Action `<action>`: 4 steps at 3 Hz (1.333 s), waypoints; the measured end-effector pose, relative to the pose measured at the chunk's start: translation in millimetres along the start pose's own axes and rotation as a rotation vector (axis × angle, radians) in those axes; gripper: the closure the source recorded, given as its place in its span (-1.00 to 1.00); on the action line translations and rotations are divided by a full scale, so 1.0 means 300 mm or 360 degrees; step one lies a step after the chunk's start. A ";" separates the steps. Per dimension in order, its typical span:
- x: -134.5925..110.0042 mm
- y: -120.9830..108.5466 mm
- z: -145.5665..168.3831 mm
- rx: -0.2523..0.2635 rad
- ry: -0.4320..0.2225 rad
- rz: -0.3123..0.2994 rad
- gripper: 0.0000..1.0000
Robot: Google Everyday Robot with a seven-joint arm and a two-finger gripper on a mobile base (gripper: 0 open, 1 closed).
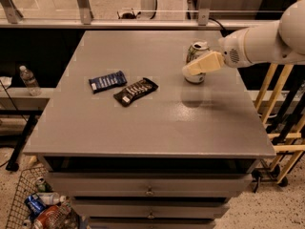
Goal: Pick 7up can
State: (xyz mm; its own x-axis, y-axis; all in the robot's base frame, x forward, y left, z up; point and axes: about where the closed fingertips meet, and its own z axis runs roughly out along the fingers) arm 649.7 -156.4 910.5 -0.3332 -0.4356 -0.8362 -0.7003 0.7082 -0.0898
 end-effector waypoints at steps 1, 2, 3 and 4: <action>-0.032 0.003 0.066 -0.0029 -0.0040 0.0005 -1.00; -0.050 0.002 0.116 -0.0047 -0.0071 0.0013 -0.70; -0.055 -0.002 0.143 -0.0059 -0.0091 0.0025 -0.21; -0.068 -0.002 0.146 -0.0070 -0.0117 0.0020 0.23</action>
Offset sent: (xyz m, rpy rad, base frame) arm 0.0406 0.0330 -0.0100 0.0698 -0.0229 0.0268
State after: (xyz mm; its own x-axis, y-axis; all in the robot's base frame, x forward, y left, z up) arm 684.6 -123.6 904.1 -0.2962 -0.3836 -0.8747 -0.7238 0.6876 -0.0564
